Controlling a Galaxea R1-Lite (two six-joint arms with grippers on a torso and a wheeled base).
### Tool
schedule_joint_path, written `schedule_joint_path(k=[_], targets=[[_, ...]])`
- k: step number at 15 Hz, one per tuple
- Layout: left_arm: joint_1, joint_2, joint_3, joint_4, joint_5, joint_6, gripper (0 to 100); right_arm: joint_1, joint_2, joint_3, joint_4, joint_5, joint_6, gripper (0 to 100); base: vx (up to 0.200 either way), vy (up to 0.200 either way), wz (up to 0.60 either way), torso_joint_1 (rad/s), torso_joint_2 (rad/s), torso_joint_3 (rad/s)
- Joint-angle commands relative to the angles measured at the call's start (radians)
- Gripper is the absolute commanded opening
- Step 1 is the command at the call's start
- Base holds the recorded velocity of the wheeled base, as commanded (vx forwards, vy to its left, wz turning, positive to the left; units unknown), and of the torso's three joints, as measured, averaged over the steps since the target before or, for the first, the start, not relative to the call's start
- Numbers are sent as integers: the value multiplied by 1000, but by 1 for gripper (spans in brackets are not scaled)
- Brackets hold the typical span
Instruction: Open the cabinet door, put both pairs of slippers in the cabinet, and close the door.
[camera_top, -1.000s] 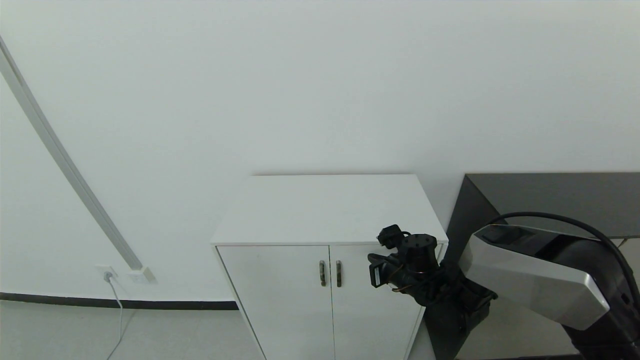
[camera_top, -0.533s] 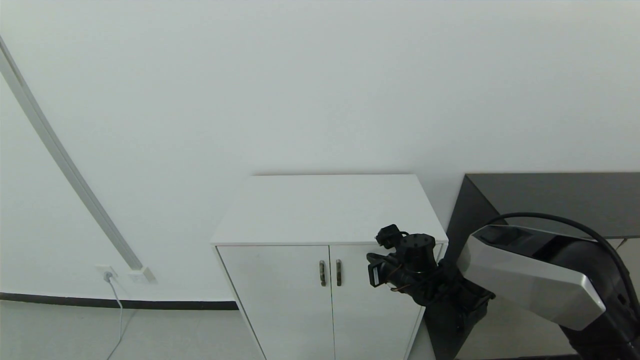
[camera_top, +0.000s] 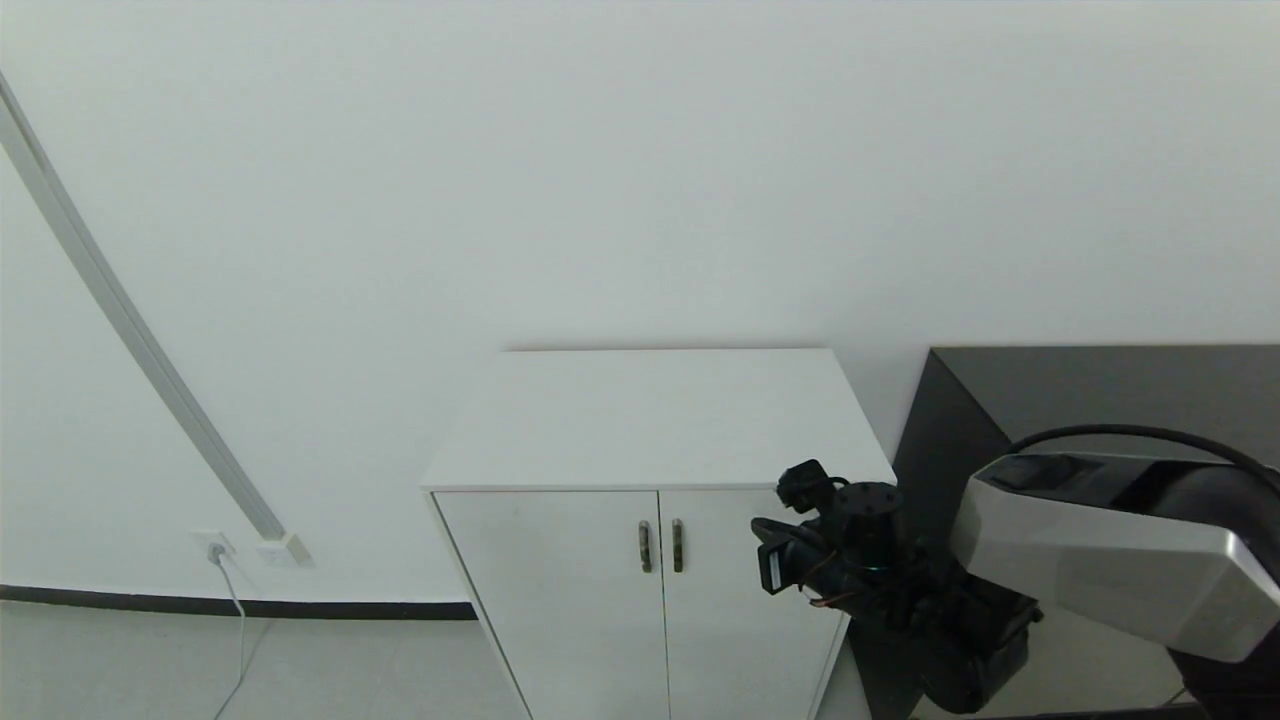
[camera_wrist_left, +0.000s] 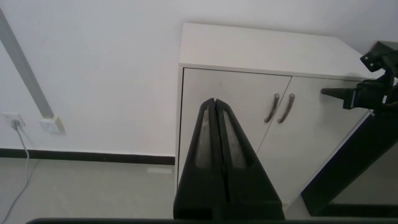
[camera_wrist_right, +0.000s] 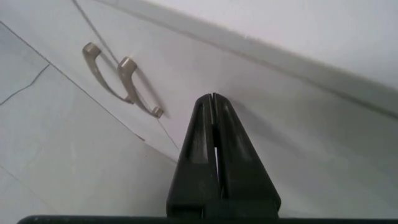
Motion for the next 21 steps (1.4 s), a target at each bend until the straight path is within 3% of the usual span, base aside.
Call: schedule_joint_path(k=[1, 3, 13, 21], targets=[[0, 0, 0, 0, 0, -1, 0, -13, -157, 150, -41, -13, -1, 0, 0, 0, 0, 0, 0, 0], [0, -1, -2, 0, 0, -1, 0, -63, -255, 231, -46, -47, -2, 0, 0, 0, 0, 0, 0, 0], [0, 0, -2, 0, -4, -4, 0, -557, -631, 562, -38, -81, -30, 0, 0, 0, 0, 0, 0, 0], [0, 0, -2, 0, -4, -6, 0, -588, -993, 849, -4, -81, -106, 0, 0, 0, 0, 0, 0, 0]])
